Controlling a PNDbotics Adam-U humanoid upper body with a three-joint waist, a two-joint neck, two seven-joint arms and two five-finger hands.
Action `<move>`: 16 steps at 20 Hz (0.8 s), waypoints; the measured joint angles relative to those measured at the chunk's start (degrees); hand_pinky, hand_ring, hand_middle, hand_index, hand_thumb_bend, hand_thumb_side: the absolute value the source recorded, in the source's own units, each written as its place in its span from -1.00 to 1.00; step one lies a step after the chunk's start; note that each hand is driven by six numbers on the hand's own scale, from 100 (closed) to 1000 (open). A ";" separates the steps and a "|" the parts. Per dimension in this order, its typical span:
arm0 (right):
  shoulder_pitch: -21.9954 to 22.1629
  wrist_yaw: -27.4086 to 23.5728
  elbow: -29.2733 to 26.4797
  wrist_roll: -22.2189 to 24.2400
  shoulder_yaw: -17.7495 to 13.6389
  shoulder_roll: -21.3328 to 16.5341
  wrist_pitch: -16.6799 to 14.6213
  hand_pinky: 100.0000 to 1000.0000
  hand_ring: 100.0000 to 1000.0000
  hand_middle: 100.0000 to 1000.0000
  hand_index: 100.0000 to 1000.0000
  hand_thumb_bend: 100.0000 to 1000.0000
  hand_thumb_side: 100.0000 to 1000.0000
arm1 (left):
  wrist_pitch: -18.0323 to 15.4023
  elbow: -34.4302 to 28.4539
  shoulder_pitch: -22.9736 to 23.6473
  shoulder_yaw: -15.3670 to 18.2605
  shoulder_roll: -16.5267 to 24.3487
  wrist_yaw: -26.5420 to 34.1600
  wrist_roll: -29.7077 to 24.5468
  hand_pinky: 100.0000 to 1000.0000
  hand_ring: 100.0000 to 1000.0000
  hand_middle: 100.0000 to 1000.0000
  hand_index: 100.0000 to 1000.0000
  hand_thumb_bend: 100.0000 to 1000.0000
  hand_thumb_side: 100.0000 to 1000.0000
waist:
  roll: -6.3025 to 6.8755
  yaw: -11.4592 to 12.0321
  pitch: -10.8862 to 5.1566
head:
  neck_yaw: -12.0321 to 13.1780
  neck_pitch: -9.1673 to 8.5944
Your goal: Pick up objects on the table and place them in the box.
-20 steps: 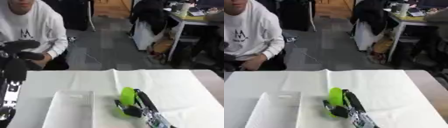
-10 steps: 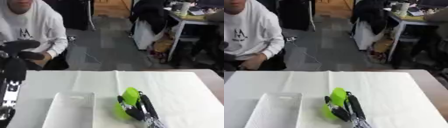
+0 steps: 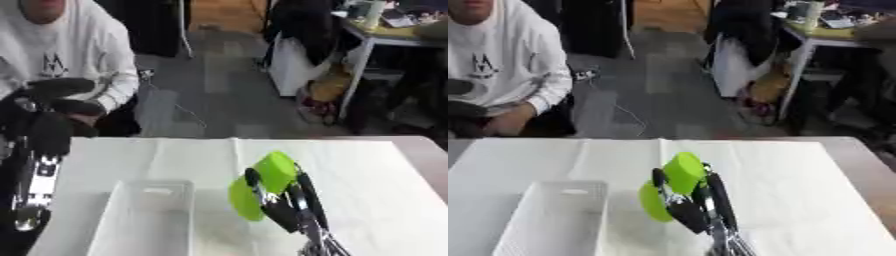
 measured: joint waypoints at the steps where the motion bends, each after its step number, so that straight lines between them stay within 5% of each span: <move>1: 0.08 -0.67 -1.74 0.40 -0.01 -0.81 0.19 -1.00 -1.00 -1.00 -0.67 -1.00 0.54 | 0.09 0.00 0.23 0.06 0.02 -0.10 0.06 -0.06 0.16 0.42 0.60 -0.81 0.80 | -0.09 -0.14 -0.09 | 0.83 0.70; 8: 0.43 -6.62 -12.33 3.80 -1.01 -8.43 2.04 -1.00 -1.00 -1.00 -0.68 -1.00 0.53 | 1.12 0.00 0.80 0.93 0.52 -0.95 0.65 -0.06 0.16 0.42 0.61 -0.80 0.79 | -0.89 -0.61 -1.08 | 5.39 5.04; 16: -2.42 -13.74 -20.08 8.72 -0.51 -14.61 4.42 -1.00 -1.00 -1.00 -0.68 -1.00 0.53 | 1.33 0.00 1.20 1.40 0.93 -1.41 1.51 -0.06 0.16 0.42 0.62 -0.78 0.78 | -1.82 -0.49 -1.78 | 6.63 9.36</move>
